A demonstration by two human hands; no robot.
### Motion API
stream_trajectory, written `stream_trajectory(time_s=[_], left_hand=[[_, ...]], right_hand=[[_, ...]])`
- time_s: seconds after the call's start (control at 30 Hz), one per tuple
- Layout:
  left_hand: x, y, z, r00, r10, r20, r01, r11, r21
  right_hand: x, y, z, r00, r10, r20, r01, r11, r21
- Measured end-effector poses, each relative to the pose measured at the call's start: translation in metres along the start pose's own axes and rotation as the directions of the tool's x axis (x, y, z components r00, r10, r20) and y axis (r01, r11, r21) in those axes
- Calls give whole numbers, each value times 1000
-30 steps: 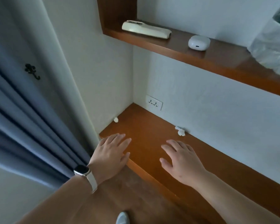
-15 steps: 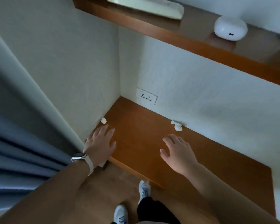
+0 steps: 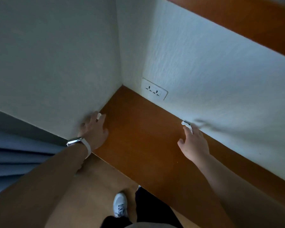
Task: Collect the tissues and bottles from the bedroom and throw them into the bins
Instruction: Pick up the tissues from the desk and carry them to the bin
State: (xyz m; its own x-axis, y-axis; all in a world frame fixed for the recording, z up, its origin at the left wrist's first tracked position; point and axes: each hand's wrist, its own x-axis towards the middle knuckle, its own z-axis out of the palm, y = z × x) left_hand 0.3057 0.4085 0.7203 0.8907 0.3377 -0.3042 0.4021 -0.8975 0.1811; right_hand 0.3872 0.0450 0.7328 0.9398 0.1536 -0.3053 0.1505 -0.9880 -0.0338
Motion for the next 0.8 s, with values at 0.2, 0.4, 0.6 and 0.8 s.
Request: stream_trajectory(time_s=[0.2, 0.4, 0.6, 0.8], left_hand=[[19, -9, 20, 1000, 13, -7, -13, 990, -142], [19, -7, 25, 997, 65, -34, -69, 987, -144], [6, -1, 28, 993, 110, -46, -119, 952, -282], [-16, 19, 19, 995, 78, -55, -93, 915, -392]], right_hand=[[23, 13, 15, 997, 3, 82, -5, 1000, 24], [26, 12, 22, 995, -82, 49, 83, 997, -6], [23, 5, 24, 990, -133, 46, 134, 991, -18], [8, -7, 16, 983, -165, 85, 153, 980, 126]])
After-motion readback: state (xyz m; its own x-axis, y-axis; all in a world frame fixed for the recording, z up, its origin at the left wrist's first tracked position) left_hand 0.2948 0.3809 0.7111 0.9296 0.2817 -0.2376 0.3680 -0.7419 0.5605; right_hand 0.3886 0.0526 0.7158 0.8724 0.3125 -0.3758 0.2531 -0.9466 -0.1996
